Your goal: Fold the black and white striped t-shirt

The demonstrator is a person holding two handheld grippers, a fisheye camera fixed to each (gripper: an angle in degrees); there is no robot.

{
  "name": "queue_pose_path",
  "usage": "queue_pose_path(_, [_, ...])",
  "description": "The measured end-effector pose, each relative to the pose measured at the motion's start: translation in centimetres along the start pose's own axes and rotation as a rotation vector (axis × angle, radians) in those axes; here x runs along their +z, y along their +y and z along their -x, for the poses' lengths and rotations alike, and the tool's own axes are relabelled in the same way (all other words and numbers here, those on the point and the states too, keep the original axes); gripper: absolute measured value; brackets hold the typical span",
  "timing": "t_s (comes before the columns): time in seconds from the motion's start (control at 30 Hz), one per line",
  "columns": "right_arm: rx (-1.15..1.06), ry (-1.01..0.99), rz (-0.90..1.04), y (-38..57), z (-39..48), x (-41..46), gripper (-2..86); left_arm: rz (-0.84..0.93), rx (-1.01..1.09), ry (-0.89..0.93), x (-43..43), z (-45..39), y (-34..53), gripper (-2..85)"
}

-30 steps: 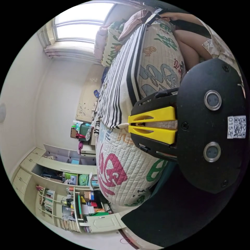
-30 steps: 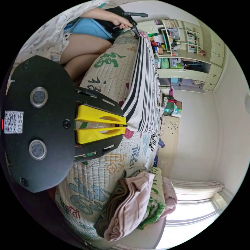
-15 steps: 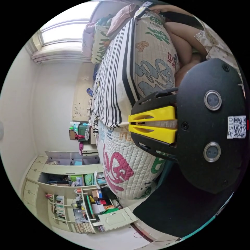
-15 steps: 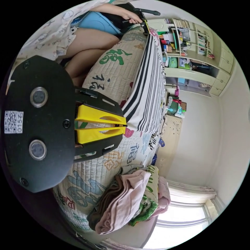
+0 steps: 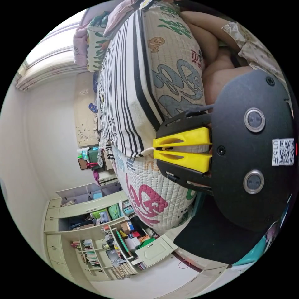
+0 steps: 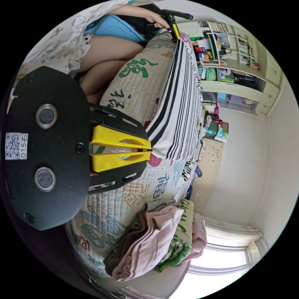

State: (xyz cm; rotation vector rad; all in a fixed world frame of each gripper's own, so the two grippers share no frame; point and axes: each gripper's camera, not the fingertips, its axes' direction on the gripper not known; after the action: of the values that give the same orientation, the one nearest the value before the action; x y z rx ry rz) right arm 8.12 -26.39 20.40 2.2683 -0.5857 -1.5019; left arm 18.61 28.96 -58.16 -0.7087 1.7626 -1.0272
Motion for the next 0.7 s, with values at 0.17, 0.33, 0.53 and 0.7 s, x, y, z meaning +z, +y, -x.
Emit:
queue_pose_path(0.17, [0.021, 0.000, -0.026, 1.4, -1.6, -1.2, 0.4, -0.011, -0.033, 0.032, 0.6, 1.7, -0.7, -0.3])
queue_pose_path(0.33, [0.079, -0.042, -0.046, 2.6, -3.9, -3.4, 0.4, -0.008, -0.064, 0.089, 0.6, 3.9, -1.6, -0.2])
queue_pose_path(0.53, [0.071, -0.039, -0.050, 3.8, -5.2, -7.4, 0.4, -0.018, -0.105, 0.106, 0.0, 5.6, -2.5, -0.2])
queue_pose_path(0.7, [0.093, -0.048, -0.050, 4.7, -6.4, -11.7, 0.3, -0.031, -0.116, 0.123, -0.7, 6.8, -3.0, -0.1])
